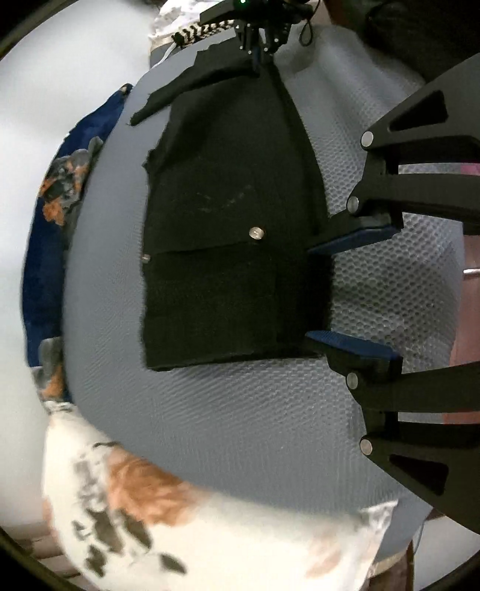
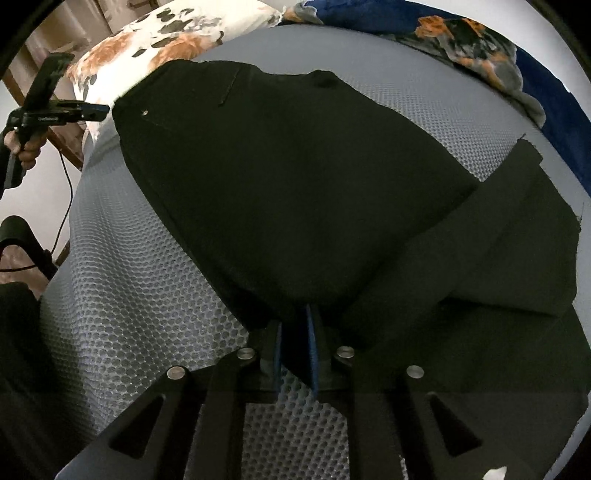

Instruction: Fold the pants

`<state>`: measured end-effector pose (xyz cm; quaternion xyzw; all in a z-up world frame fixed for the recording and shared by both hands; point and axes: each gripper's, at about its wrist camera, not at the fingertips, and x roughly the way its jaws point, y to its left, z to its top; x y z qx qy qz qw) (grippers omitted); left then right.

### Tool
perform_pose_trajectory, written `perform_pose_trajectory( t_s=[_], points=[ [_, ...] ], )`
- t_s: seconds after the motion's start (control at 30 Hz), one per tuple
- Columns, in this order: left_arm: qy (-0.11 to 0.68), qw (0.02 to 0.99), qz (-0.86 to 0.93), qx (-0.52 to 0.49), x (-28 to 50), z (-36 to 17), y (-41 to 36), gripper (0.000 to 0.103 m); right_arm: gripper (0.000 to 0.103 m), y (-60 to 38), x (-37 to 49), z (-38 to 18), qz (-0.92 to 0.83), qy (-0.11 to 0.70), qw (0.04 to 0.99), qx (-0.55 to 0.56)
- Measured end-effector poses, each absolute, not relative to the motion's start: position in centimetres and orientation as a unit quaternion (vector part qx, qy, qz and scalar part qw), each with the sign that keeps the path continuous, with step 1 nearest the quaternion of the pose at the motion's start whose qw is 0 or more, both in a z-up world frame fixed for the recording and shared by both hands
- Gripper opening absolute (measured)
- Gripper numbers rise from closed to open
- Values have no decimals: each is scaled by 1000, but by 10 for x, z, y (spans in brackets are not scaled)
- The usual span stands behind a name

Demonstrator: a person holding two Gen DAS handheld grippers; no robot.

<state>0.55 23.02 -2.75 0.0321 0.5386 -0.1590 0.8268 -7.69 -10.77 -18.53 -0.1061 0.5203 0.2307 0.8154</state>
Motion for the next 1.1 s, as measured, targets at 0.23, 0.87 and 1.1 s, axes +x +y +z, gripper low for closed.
perform_pose_trajectory(
  t_s=[0.23, 0.87, 1.1],
  points=[
    [466, 831, -289, 92, -8, -4, 125, 44, 12, -120, -61, -184, 232, 534, 811, -49],
    [446, 734, -475, 193, -32, -82, -87, 36, 12, -133, -43, -170, 249, 529, 811, 5],
    [462, 734, -464, 182, -22, -92, -84, 8, 28, -164, -42, -139, 241, 501, 831, 17]
  ],
)
